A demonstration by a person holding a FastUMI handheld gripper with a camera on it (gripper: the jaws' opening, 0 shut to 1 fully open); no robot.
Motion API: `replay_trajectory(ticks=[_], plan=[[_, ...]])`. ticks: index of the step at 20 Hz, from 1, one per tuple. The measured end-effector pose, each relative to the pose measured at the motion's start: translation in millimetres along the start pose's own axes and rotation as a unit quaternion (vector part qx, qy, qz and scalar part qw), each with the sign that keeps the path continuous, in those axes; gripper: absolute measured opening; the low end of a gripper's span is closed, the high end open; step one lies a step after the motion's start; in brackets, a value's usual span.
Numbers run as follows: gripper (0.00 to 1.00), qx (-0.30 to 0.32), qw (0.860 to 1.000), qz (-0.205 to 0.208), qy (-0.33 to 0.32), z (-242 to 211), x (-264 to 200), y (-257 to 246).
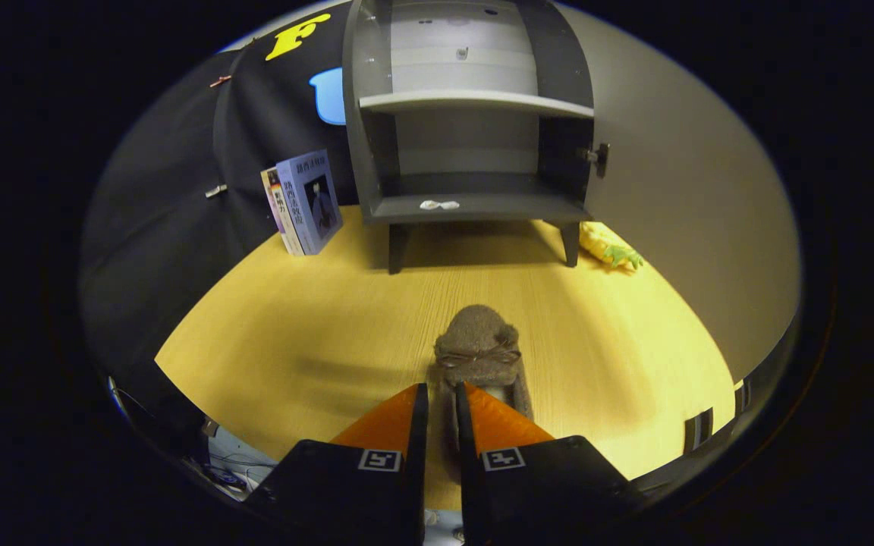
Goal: Open the shoe cabinet door, grab the shoes and put them into the shoe cabinet, then close the shoe cabinet door.
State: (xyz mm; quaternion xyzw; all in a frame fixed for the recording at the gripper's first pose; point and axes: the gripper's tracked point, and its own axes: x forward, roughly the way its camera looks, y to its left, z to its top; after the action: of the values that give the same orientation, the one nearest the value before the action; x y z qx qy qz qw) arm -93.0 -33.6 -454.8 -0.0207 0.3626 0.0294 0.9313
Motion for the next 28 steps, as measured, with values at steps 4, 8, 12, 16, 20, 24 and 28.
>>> replay_trajectory(ticks=[4,8,12,16,20,24,28], plan=[[0.24,0.009,0.999,-0.017,0.039,-26,27,-8],[0.24,0.008,0.997,-0.02,0.072,-39,46,-7],[0.24,-0.005,0.996,-0.029,0.079,-35,63,-5],[0.24,0.006,0.995,-0.035,0.089,-30,78,-9],[0.24,0.019,0.996,-0.035,0.084,-21,92,-10],[0.05,0.005,0.996,-0.041,0.082,-15,96,-9],[0.05,-0.001,0.995,-0.038,0.087,-18,97,-11]])
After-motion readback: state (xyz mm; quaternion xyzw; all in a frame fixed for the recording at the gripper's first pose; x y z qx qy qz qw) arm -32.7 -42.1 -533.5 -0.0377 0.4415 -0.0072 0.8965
